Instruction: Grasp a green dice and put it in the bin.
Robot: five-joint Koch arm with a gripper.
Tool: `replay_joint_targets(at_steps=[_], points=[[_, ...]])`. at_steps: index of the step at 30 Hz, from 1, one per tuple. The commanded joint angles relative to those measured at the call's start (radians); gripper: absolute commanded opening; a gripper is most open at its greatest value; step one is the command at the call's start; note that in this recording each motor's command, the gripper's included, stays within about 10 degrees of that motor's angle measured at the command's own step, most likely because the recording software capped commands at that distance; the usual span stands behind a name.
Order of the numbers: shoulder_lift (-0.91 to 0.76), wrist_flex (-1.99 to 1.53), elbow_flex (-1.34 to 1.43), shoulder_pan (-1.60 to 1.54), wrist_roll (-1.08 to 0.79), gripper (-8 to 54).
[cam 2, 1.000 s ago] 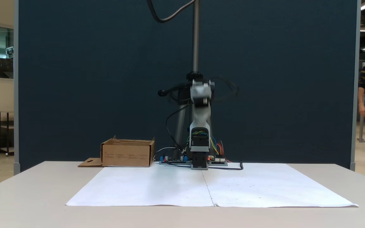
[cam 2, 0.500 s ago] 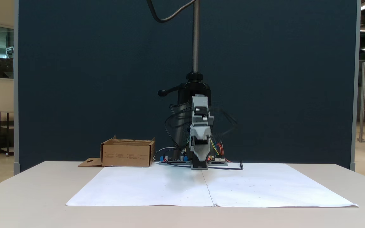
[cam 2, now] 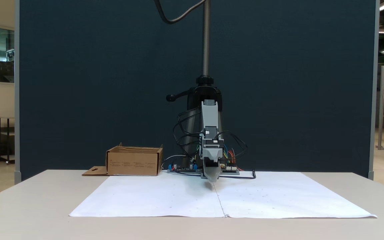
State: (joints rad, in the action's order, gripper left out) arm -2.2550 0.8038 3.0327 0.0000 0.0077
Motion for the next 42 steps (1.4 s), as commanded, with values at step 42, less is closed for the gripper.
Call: replay_joint_targets(at_steps=[42], points=[[-0.115, 0.849, 0.098, 0.018, -0.098, 44.6]])
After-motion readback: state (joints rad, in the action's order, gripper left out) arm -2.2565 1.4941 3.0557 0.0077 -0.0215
